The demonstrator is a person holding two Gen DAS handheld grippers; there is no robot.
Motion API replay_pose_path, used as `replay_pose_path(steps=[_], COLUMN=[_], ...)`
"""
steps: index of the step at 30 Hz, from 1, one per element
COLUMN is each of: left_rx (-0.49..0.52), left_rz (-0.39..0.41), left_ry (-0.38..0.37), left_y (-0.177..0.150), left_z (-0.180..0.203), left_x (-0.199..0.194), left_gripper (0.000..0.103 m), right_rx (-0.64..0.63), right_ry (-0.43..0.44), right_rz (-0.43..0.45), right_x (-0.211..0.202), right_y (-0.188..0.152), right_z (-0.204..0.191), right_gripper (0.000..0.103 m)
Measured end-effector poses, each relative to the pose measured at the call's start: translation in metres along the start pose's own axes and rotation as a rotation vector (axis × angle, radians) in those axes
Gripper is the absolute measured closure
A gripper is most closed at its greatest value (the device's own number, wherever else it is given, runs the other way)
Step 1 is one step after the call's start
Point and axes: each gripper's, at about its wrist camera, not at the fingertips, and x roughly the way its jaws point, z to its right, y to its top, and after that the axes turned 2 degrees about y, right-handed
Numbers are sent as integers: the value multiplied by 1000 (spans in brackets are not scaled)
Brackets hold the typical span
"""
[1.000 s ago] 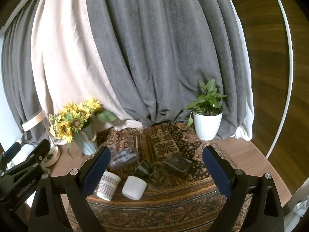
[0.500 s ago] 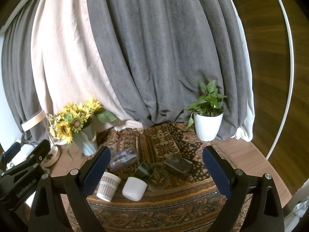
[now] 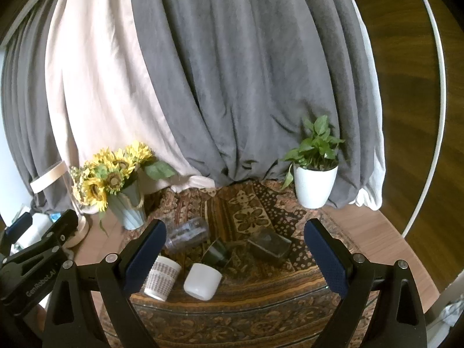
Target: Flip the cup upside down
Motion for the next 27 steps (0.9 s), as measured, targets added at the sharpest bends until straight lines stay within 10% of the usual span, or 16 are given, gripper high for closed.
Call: replay_pose_path(steps=[27], left_rx=[81], left_rz=[-376], left_ry=[56], left_y=[-82], left_z=[-16], left_x=[148], left_gripper=[0], right_rx=[102], right_ry=[50], right_rz=[-484], right_x=[186], right_y=[-84], right_z=[-29], right_gripper=[7])
